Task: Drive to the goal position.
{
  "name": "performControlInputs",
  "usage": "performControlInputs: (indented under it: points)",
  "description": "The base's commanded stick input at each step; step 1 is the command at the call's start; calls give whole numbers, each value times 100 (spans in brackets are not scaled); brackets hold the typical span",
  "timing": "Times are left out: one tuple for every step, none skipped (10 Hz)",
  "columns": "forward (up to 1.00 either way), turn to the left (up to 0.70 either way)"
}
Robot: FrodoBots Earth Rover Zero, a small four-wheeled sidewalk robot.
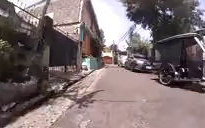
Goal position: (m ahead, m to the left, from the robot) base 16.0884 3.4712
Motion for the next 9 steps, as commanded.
performControlInputs:
  points:
    - [100,0]
    - [100,0]
    - [100,0]
    - [100,0]
    - [100,0]
    - [100,0]
    - [100,0]
    - [100,0]
    - [100,0]
